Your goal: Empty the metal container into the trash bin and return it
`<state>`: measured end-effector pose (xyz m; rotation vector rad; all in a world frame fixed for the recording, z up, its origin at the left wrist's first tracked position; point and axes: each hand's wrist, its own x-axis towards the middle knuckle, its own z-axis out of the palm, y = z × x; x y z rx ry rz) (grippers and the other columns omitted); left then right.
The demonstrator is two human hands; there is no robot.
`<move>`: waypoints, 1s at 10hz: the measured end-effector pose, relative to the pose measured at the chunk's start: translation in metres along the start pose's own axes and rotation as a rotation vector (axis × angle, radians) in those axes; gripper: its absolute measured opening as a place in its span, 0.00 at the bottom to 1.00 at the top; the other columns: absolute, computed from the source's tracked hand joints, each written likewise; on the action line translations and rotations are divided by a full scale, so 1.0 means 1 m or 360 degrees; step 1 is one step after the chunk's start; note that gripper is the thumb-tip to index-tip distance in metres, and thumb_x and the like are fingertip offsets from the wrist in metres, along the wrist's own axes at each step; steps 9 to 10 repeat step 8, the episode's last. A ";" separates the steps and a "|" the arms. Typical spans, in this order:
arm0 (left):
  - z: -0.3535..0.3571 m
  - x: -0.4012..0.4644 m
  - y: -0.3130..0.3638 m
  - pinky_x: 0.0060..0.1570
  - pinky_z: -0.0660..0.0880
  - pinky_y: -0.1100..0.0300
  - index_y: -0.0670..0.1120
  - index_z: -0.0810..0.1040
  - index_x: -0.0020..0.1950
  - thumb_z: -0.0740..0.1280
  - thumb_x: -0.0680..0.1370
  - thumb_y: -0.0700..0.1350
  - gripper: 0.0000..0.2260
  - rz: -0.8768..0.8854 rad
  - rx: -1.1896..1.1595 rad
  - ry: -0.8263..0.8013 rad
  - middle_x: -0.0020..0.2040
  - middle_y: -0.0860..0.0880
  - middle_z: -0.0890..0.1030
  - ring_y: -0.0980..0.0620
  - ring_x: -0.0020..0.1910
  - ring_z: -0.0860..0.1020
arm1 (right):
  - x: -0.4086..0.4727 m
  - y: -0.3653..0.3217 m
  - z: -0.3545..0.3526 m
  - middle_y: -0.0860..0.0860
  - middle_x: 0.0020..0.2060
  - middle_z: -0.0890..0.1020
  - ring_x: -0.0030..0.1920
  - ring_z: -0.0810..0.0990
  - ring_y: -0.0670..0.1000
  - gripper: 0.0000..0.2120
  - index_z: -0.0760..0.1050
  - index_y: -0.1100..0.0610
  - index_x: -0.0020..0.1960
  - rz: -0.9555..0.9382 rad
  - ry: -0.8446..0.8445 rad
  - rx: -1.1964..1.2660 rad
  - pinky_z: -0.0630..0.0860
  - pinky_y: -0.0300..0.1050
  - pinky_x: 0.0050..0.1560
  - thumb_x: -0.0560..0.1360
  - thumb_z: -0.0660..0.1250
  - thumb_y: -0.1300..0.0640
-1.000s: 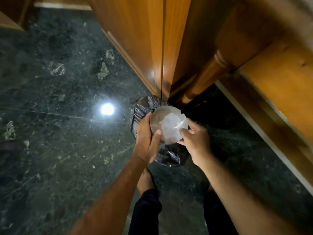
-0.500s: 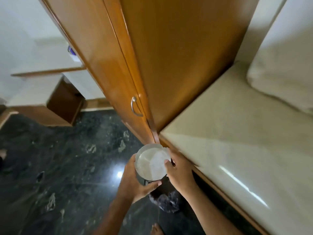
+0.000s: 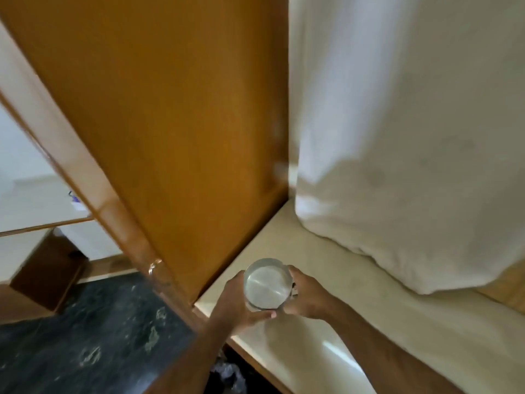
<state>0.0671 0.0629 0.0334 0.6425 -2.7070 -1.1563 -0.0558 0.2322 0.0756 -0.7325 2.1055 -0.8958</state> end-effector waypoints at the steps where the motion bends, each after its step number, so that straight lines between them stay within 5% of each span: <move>1: 0.024 0.009 0.002 0.53 0.80 0.63 0.57 0.72 0.63 0.83 0.51 0.65 0.44 -0.0024 -0.0019 -0.0034 0.55 0.60 0.79 0.59 0.55 0.79 | 0.004 0.022 -0.001 0.44 0.56 0.75 0.58 0.76 0.49 0.43 0.64 0.47 0.68 -0.0026 0.0071 -0.0048 0.76 0.42 0.53 0.57 0.80 0.54; 3: 0.042 0.019 -0.010 0.52 0.80 0.62 0.55 0.73 0.63 0.80 0.51 0.70 0.45 -0.0027 0.0159 -0.0174 0.55 0.58 0.81 0.57 0.54 0.80 | 0.025 0.049 0.021 0.48 0.55 0.75 0.55 0.76 0.51 0.43 0.64 0.52 0.67 0.0129 0.0190 -0.0155 0.75 0.44 0.48 0.57 0.81 0.57; 5: 0.044 0.034 -0.037 0.70 0.71 0.52 0.48 0.67 0.72 0.70 0.50 0.80 0.58 0.0017 0.0400 -0.0233 0.67 0.49 0.76 0.48 0.69 0.73 | 0.040 0.056 0.042 0.50 0.58 0.72 0.64 0.68 0.56 0.45 0.63 0.53 0.67 0.0142 0.0310 -0.0358 0.65 0.55 0.67 0.55 0.79 0.46; 6: 0.039 0.039 -0.037 0.79 0.58 0.50 0.45 0.60 0.78 0.58 0.48 0.86 0.68 0.0054 0.0563 -0.0301 0.76 0.46 0.69 0.44 0.79 0.61 | 0.041 0.056 0.039 0.47 0.54 0.65 0.66 0.65 0.57 0.44 0.62 0.54 0.69 0.0135 0.0302 -0.0389 0.62 0.55 0.69 0.58 0.80 0.49; 7: 0.025 0.042 -0.029 0.80 0.50 0.49 0.43 0.50 0.80 0.64 0.48 0.84 0.71 0.0055 0.0695 -0.0476 0.81 0.43 0.57 0.43 0.82 0.51 | 0.040 0.059 0.035 0.51 0.57 0.70 0.65 0.69 0.59 0.40 0.62 0.56 0.70 0.0046 0.0300 -0.0589 0.67 0.53 0.65 0.64 0.77 0.52; 8: 0.002 0.051 -0.014 0.78 0.37 0.49 0.43 0.35 0.81 0.62 0.55 0.83 0.70 0.0139 0.0876 -0.0558 0.81 0.43 0.32 0.43 0.80 0.34 | 0.038 0.050 0.011 0.60 0.67 0.69 0.69 0.67 0.63 0.36 0.60 0.62 0.72 0.0067 0.0317 -0.0818 0.66 0.55 0.68 0.70 0.71 0.53; 10: 0.002 0.051 -0.014 0.78 0.37 0.49 0.43 0.35 0.81 0.62 0.55 0.83 0.70 0.0139 0.0876 -0.0558 0.81 0.43 0.32 0.43 0.80 0.34 | 0.038 0.050 0.011 0.60 0.67 0.69 0.69 0.67 0.63 0.36 0.60 0.62 0.72 0.0067 0.0317 -0.0818 0.66 0.55 0.68 0.70 0.71 0.53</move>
